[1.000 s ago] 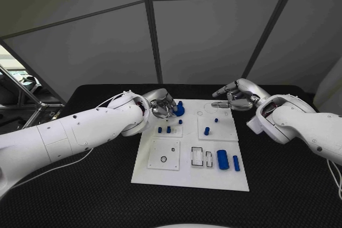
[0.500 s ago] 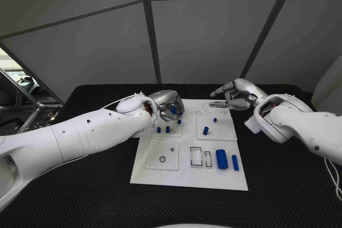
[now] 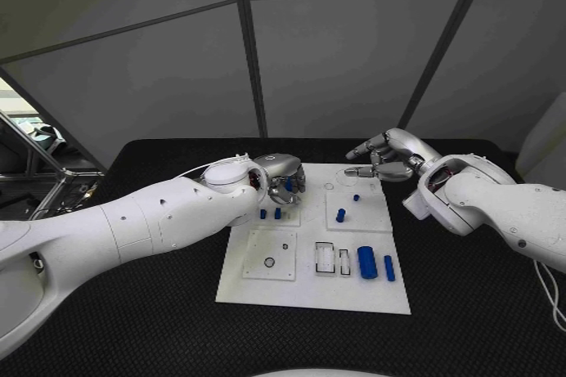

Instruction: Assemble the parts on the task board

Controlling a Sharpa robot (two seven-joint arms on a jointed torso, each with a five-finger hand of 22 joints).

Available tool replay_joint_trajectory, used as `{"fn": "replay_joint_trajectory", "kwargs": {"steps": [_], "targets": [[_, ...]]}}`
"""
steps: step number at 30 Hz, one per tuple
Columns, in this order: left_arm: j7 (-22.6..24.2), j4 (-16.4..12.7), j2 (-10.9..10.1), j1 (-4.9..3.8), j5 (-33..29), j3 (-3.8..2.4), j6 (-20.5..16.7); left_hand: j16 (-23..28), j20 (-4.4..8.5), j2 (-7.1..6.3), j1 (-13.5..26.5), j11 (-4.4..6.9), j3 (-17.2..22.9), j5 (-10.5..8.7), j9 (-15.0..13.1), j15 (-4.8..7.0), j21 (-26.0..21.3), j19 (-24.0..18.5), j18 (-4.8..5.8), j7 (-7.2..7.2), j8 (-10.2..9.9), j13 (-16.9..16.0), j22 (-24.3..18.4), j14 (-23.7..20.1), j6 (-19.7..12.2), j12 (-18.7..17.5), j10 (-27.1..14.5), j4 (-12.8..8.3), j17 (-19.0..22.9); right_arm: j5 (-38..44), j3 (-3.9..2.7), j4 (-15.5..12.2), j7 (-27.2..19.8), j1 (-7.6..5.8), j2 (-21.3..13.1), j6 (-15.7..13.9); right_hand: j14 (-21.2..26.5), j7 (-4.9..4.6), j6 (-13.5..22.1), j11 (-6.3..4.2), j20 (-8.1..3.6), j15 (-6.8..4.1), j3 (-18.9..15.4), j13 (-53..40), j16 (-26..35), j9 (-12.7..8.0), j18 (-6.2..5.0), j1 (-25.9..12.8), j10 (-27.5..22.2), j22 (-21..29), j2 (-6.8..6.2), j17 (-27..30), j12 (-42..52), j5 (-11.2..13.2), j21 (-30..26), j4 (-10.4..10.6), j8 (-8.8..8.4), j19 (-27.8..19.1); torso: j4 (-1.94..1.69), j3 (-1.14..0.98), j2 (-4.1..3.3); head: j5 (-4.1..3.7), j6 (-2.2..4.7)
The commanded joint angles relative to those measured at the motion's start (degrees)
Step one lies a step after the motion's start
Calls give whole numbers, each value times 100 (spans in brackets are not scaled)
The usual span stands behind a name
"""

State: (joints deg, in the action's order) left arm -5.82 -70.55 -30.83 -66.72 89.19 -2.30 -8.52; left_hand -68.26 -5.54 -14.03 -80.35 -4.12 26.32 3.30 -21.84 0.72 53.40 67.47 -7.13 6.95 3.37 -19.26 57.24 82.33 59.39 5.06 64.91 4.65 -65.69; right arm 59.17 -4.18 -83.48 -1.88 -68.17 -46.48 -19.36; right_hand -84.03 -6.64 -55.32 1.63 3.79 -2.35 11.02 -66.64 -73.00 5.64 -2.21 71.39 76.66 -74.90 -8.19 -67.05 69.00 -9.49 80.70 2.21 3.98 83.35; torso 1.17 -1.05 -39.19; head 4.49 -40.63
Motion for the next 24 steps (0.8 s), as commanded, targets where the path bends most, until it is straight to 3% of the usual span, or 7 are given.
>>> {"fn": "replay_joint_trajectory", "kwargs": {"steps": [1,14,24], "targets": [[-96,34,34,-8,226,2,279,7,9,-5,49,3,-28,-22,17,10,-16,12,-145,1,28,24,-7,25,-28,-15,-41,0,20,-14,-5,-1,-57,-11,10,-36,-105,6,-15,9,-15,-31,4,8,28,8,-95,-48,6,-159,32,-3,-5,-41,-30,8,-27,6,-4,1,2,-12,1],[-122,250,177,-6,260,10,383,-32,6,16,26,-9,-38,-19,90,-3,12,1,-138,11,29,125,38,18,-53,-32,-108,-9,30,-14,-5,9,-62,-11,25,-51,-105,6,-15,9,-15,-32,6,12,30,8,-95,-47,4,-157,34,-2,-8,-43,-32,6,-27,5,1,-1,2,-13,6],[-75,377,264,1,261,14,466,-154,-25,209,-56,-9,56,-24,182,-46,179,72,-104,27,62,249,209,49,23,45,4,-25,-11,-14,-5,13,-64,-11,40,-42,-105,6,-15,9,-15,-32,6,12,30,8,-95,-47,4,-157,34,-2,-8,-43,-32,6,-27,5,-4,-3,3,-27,3]]}}
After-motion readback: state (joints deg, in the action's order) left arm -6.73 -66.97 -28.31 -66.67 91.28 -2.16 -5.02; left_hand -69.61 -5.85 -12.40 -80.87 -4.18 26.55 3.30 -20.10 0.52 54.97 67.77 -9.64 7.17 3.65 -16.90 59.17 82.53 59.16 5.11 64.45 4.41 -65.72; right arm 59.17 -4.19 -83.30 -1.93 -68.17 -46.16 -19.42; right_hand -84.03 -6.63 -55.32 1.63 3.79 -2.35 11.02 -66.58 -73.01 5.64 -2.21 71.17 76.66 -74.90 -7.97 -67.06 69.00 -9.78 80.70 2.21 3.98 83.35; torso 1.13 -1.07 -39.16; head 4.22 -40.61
